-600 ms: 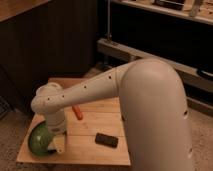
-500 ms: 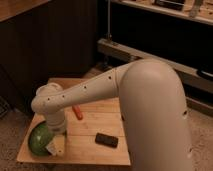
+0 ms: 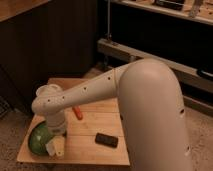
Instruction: Place the white sponge in the ceramic bowl
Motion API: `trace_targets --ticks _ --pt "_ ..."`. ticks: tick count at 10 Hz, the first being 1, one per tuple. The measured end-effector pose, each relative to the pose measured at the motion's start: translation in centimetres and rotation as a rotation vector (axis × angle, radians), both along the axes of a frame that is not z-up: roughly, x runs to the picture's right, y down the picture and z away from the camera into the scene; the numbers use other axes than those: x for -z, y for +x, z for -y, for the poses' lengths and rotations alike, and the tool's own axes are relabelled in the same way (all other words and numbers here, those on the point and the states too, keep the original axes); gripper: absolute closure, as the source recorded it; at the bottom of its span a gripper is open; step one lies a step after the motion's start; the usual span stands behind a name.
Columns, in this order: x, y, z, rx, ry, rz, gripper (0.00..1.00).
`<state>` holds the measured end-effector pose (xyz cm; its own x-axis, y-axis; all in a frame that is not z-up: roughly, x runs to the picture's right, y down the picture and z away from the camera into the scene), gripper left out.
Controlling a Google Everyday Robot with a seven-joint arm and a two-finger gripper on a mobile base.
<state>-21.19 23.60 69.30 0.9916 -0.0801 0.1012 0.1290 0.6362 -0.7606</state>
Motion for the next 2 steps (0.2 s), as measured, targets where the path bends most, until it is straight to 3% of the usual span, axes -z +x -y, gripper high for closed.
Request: trace_targets --ticks 2 --pt "-0.1 0.03 -0.14 0.0 0.0 0.0 0.04"
